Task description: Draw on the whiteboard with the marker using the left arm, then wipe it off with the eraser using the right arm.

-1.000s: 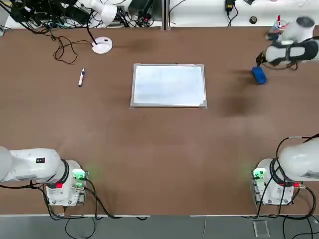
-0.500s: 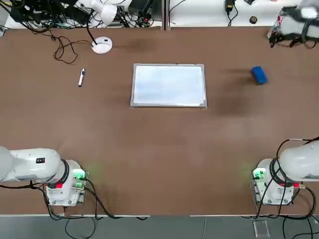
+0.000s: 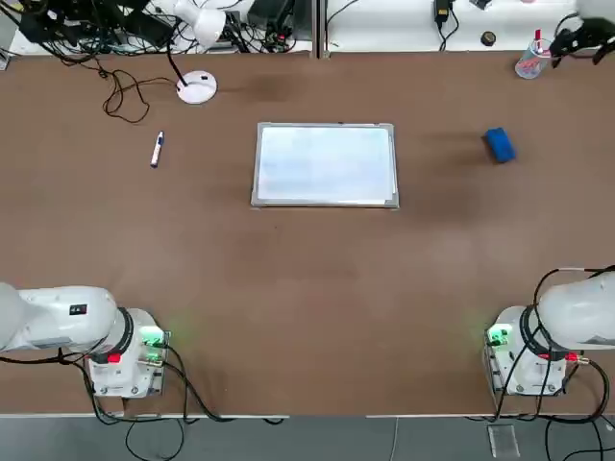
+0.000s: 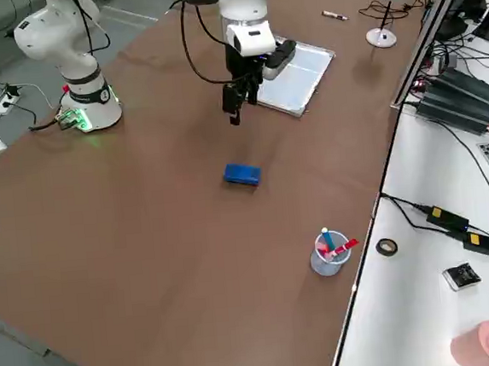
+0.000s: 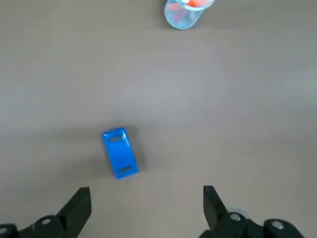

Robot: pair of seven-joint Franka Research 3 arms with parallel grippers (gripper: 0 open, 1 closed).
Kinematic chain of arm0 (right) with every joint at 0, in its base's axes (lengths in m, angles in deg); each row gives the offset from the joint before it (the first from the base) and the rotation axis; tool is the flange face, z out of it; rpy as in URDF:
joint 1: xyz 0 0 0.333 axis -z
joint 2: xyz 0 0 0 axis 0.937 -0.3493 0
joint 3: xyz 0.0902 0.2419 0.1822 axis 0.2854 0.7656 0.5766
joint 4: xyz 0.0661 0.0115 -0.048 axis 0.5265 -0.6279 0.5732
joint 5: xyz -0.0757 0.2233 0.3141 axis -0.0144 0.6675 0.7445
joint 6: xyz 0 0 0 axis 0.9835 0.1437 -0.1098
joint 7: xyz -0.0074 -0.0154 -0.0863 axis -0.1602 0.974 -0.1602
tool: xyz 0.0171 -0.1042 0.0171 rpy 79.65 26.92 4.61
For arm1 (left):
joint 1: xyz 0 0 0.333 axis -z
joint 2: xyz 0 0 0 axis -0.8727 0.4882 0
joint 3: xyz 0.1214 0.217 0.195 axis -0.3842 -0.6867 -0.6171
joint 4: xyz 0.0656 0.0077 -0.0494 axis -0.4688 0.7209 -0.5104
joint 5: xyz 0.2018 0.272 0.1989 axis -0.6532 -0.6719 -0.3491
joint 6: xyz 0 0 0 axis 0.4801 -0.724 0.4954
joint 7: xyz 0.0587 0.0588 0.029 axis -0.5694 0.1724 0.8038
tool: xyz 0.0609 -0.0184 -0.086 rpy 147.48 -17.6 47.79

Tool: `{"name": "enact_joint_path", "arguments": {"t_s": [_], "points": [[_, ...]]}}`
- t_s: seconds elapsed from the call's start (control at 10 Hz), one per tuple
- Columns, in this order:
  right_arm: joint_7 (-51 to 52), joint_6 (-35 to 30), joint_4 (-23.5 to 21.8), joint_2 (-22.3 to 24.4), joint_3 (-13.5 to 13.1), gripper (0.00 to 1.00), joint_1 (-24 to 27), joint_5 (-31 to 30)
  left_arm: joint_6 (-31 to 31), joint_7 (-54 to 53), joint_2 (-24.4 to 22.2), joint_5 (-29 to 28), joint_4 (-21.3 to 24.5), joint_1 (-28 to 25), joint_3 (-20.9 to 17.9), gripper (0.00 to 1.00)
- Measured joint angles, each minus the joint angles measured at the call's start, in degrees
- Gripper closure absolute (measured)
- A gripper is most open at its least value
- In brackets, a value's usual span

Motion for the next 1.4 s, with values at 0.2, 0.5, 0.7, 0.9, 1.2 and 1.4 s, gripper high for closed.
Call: {"name": "enact_joint_path", "arguments": {"t_s": [0.2,0.5,0.7,0.9,1.2,1.4], "points": [[-0.5,-6.0,3.6,0.9,-0.1,0.0,0.3,2.0,0.0,0.0,0.0,0.0,0.0,0.0,0.0,0.0],[-4.2,-8.9,4.8,2.9,0.3,0.0,0.0,7.1,0.0,0.0,0.0,0.0,-0.1,0.0,0.0,0.0],[-5.3,-8.2,4.7,3.0,0.4,0.0,-0.3,9.5,0.0,0.0,0.0,0.0,-0.1,0.0,0.0,0.0],[-5.6,-6.6,4.2,2.9,0.4,0.0,-0.5,9.8,-0.4,0.0,0.0,0.0,-0.4,0.0,0.0,0.0],[-5.7,-6.0,4.0,2.9,0.4,0.0,-0.8,9.8,-2.2,0.0,0.0,0.0,-1.5,0.0,0.0,0.0],[-5.8,-5.9,4.1,2.9,0.4,0.0,-1.0,9.8,-2.8,0.0,0.0,0.0,-2.5,0.0,-0.1,0.0]]}}
